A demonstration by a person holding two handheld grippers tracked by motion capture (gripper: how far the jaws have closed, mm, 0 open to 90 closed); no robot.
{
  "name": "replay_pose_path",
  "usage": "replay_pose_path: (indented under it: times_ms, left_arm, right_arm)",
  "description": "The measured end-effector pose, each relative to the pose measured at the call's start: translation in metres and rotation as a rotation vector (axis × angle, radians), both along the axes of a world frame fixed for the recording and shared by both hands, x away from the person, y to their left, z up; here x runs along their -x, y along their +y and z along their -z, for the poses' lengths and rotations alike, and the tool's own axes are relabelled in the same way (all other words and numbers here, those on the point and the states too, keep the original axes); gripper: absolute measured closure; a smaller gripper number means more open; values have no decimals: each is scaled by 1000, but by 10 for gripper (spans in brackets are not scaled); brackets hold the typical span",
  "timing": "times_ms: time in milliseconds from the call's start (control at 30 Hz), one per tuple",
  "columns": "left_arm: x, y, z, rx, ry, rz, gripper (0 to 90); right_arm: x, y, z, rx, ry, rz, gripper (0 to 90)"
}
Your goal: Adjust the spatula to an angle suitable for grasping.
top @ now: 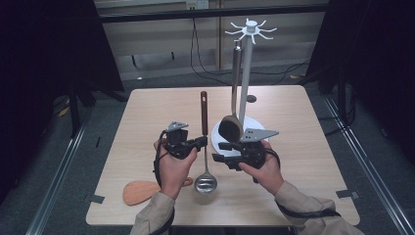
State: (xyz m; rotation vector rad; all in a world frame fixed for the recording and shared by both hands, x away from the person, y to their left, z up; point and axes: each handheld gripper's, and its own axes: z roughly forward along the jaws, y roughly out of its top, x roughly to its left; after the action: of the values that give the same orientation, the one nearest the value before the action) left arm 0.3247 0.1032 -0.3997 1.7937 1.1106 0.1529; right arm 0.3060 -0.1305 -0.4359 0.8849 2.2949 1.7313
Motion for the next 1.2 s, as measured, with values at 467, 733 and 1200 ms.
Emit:
replay_pose_path:
  times_ms: [467, 733, 1200]
  left_arm:
    - [4, 3, -3, 11, -11, 9, 853]
    - [5, 1, -4, 13, -11, 10, 852]
    - [6, 0, -5, 25, -20, 6, 851]
  right_arm:
    - [-12, 11, 11, -55, 158, 10, 654]
    - [-15, 18, 13, -89, 179, 23, 737]
    - [-17, 18, 15, -110, 191, 5, 845]
